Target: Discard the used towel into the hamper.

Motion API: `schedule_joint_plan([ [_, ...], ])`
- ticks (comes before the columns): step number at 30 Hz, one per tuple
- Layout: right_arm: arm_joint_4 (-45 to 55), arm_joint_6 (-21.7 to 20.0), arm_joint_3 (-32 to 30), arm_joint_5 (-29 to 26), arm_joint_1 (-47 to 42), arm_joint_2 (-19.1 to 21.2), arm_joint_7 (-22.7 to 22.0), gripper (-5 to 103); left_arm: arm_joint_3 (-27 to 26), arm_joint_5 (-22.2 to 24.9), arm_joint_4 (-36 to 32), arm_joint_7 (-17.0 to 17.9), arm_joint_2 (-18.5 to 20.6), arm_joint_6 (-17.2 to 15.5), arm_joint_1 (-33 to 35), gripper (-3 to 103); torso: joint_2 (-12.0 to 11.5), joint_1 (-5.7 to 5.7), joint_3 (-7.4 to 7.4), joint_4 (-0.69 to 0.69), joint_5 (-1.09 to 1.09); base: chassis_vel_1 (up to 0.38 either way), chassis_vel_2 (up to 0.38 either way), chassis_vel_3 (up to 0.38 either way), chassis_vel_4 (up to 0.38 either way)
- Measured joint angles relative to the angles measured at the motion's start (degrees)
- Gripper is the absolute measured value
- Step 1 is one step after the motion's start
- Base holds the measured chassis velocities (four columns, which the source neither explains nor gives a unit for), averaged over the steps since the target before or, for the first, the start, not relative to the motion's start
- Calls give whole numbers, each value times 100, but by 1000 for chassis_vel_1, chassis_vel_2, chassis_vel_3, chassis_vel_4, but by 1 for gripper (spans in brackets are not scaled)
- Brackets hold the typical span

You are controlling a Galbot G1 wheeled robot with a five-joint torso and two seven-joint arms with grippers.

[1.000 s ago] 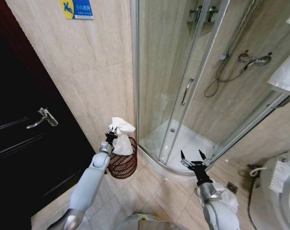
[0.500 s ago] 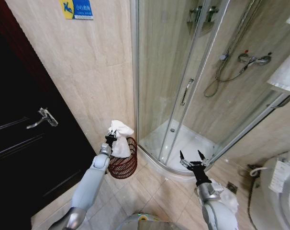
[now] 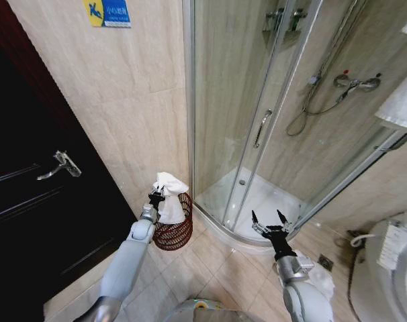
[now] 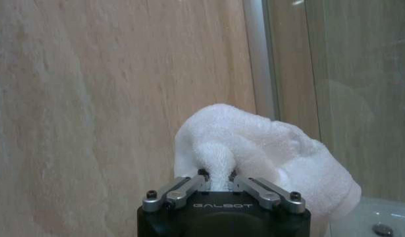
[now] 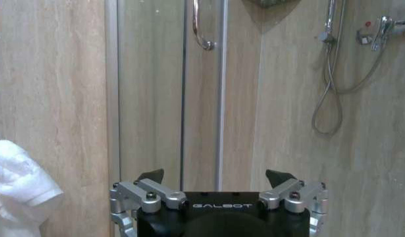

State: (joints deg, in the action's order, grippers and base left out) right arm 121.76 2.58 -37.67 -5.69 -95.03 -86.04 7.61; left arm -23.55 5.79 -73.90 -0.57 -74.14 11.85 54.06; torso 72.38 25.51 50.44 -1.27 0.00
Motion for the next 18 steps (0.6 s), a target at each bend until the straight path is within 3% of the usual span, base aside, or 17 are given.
schedule_joint_plan([
  [18,-28,55,0,18,-61,2,-21,100,-31,-15,-50,-6,-53,-47,51,7,-578,-266,-311,1,0,0,0,0,0],
])
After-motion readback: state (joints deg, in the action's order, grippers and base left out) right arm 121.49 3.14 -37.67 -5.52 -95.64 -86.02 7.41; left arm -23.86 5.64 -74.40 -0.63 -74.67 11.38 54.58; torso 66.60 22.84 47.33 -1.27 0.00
